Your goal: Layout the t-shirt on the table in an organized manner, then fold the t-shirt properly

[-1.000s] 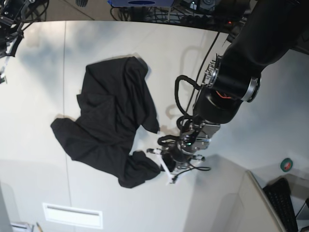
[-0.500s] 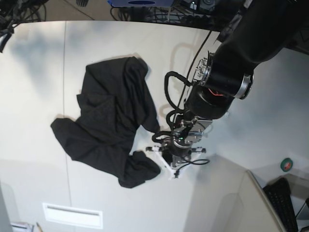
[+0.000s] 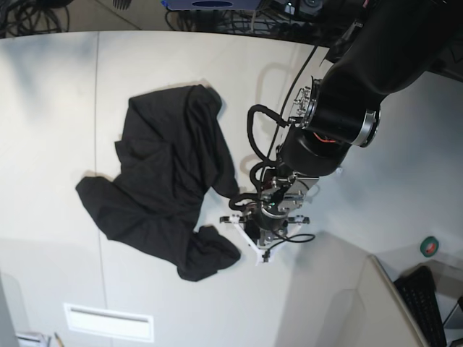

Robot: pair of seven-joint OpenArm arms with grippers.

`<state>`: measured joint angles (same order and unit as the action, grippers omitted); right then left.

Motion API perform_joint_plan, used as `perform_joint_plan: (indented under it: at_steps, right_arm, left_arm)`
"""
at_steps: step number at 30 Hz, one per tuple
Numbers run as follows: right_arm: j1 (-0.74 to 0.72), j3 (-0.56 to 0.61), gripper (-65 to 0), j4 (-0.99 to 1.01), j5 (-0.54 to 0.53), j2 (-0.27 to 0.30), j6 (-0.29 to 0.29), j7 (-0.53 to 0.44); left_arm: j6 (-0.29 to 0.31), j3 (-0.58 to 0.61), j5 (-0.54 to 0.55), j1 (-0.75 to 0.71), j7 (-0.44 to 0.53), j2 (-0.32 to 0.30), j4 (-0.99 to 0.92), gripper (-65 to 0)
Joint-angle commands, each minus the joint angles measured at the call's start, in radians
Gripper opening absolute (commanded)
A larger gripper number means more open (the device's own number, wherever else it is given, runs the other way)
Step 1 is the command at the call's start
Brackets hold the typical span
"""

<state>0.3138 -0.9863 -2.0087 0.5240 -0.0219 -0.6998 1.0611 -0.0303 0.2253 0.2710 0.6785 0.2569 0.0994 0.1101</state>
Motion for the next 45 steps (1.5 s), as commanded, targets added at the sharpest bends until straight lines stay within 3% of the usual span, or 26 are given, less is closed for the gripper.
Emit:
perform_joint_plan:
  at_steps: [1, 8, 11, 13, 22, 31, 37, 45]
  right_arm:
    - [0.005, -0.007, -65.0, -0.019, 0.015, 0.012, 0.002, 0.001]
    - [0.003, -0.006, -65.0, -0.019, 0.015, 0.01, 0.002, 0.001]
    - [0.006, -0.007, -65.0, -0.019, 0.015, 0.01, 0.002, 0.001]
    - [0.017, -0.007, -65.0, -0.019, 0.015, 0.01, 0.002, 0.001]
    - [0.058, -0.007, -65.0, -0.019, 0.015, 0.01, 0.002, -0.071]
    - [0.094, -0.009, -65.0, -0.019, 0.015, 0.009, 0.002, -0.069]
    - [0.095, -0.058, -65.0, -0.019, 0.015, 0.009, 0.002, -0.074]
    - [0.086, -0.115, -65.0, -0.019, 0.015, 0.009, 0.002, -0.074]
  left_arm:
    - [-0.003, 0.003, 0.004, 0.024, 0.026, 0.007, 0.023, -53.3]
    - [0.017, 0.007, -0.002, 0.025, 0.026, 0.02, 0.066, -53.0]
    - [0.132, 0.019, 0.001, 0.042, 0.022, 0.023, 0.064, -50.4]
    - [0.146, 0.029, -0.002, 0.051, 0.015, 0.023, 0.058, -48.4]
    - [0.146, 0.145, -0.002, 0.056, -0.038, 0.032, 0.056, -25.8]
    - [0.14, 0.147, 0.014, 0.02, -0.038, 0.035, 0.056, -17.6]
    - [0.022, 0.161, 0.098, 0.033, -0.044, 0.035, 0.055, -4.1]
    - [0.022, 0.161, 0.075, 0.036, -0.038, 0.035, 0.056, -2.5]
